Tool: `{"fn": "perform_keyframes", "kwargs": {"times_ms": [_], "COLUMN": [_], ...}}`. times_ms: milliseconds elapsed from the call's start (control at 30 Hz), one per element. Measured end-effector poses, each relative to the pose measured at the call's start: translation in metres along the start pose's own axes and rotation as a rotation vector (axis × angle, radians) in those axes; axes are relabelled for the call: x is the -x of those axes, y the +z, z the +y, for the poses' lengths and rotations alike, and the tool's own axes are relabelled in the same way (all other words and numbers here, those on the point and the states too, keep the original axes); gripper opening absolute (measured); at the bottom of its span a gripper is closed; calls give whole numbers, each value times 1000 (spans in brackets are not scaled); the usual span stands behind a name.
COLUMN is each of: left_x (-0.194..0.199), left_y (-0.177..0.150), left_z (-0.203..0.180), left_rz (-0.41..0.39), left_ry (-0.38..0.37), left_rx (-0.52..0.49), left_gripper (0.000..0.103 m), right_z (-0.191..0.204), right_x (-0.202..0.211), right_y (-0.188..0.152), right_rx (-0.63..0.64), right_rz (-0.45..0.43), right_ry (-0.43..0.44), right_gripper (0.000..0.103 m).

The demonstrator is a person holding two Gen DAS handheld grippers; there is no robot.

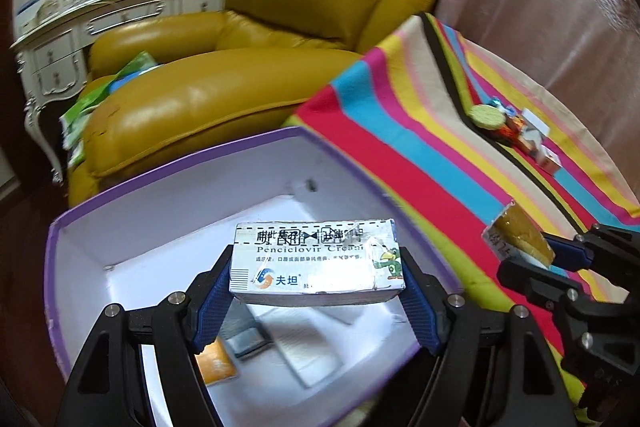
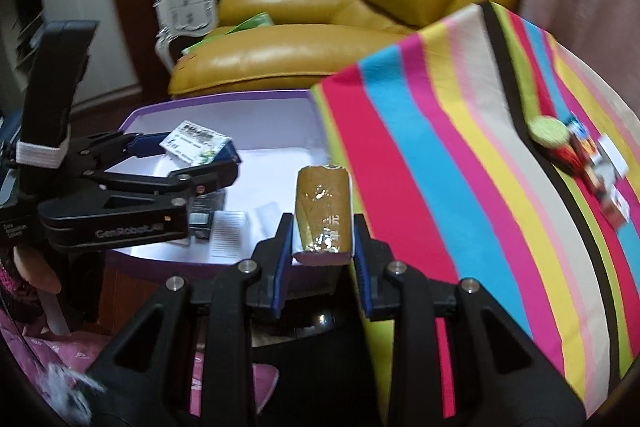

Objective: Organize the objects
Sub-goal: 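Carry the cream box and gold box in both tools over the storage box, then open both tools to drop the cream box and gold box into the box, then move both tools back over the table toward the remaining items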

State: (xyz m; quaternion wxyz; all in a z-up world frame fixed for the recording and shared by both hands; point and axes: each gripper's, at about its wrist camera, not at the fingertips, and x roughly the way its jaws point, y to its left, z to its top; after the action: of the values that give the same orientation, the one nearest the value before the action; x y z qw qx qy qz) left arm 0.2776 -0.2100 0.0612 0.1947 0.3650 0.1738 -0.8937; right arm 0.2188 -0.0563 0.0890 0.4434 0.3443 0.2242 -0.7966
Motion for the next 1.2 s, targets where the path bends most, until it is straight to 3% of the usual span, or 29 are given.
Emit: {"fn": "perform_keyframes", "kwargs": {"times_ms": [333, 400, 433, 500, 600, 700, 933, 1100, 1200], "left_x": [14, 14, 14, 15, 12, 2, -31, -91, -126], "left_y": [5, 4, 4, 3, 3, 7, 26, 44, 59], "left_z": [59, 65, 67, 68, 58, 31, -82, -173, -216], "left_rz": [-61, -59, -60, -67, -50, -4, 112, 180, 156], "left_ry": [233, 294, 310, 317, 279, 175, -88, -134, -123], "left_rx": [91, 102, 105, 105, 90, 56, -137, -246, -283], "left_gripper": [77, 82, 85, 86, 86, 86, 86, 86, 86], "right_z": [58, 63, 63, 56, 34, 4, -89, -163, -193], "right_x": [-38, -45, -45, -41, -34, -25, -10, 5, 15], "right_y": [27, 28, 28, 25, 22, 17, -14, -59, -83], "right_rx": [132, 121, 113, 90, 28, -48, -295, -512, -566], "right_rz": [19, 28, 22, -7, -24, -44, -58, -32, -20], "right_ry": [159, 197, 196, 184, 162, 113, -36, -154, -226], "right_gripper": [34, 54, 69, 74, 75, 79, 83, 84, 84]}}
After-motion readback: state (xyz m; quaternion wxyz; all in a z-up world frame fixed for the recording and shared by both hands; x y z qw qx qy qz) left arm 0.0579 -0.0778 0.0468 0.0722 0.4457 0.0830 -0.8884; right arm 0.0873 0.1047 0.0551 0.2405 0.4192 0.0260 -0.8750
